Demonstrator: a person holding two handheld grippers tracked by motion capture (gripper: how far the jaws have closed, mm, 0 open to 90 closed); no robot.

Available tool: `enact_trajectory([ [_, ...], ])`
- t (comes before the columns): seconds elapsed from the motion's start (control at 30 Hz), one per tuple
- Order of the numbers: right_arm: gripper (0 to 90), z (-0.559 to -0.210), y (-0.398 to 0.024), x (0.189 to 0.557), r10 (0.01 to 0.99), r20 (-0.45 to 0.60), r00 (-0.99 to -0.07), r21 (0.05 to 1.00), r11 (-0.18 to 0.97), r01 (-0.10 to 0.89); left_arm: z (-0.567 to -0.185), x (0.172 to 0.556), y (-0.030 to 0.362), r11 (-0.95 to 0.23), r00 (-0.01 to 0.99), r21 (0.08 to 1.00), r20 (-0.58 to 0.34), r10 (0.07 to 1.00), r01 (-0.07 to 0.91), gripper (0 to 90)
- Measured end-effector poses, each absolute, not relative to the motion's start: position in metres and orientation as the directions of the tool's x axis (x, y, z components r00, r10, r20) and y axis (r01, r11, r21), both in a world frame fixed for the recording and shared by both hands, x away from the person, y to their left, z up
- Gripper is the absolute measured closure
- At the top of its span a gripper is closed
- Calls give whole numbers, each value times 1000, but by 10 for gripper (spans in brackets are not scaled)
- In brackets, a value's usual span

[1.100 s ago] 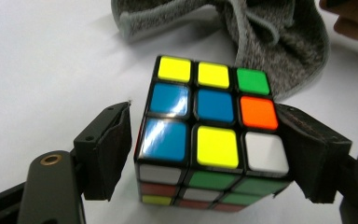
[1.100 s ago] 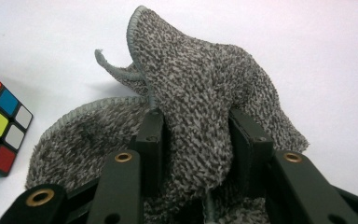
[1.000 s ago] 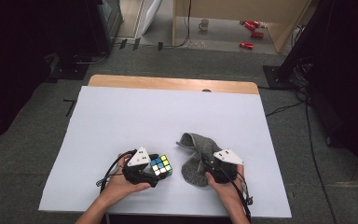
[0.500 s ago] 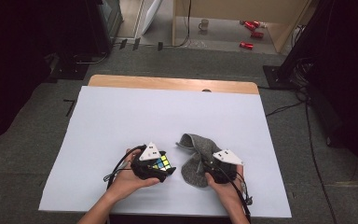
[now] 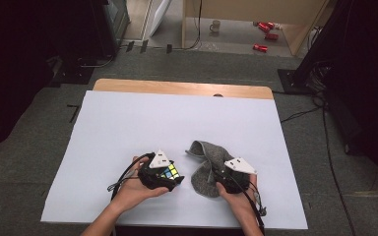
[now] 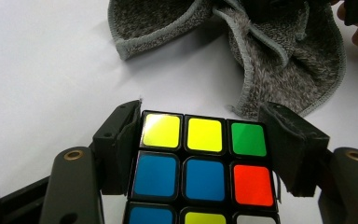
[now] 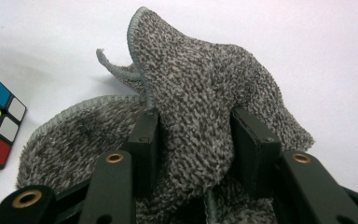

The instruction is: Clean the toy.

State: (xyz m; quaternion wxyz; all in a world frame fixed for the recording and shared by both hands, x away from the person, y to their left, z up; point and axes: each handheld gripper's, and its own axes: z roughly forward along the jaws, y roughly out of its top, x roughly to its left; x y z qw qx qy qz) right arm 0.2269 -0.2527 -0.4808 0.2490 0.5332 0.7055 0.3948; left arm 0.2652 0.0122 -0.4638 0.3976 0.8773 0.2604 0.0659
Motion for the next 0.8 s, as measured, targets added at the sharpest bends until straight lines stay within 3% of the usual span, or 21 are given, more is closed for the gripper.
enact_trajectory([
  [0.63,556,-482,-252,227,949,73,-307,821,118,559,-458,263,21,-507,863,779,-86,498,370,347],
  [0.8,418,-478,-254,226,945,85,-317,830,109,547,-455,262,23,-487,864,796,-86,496,359,348],
])
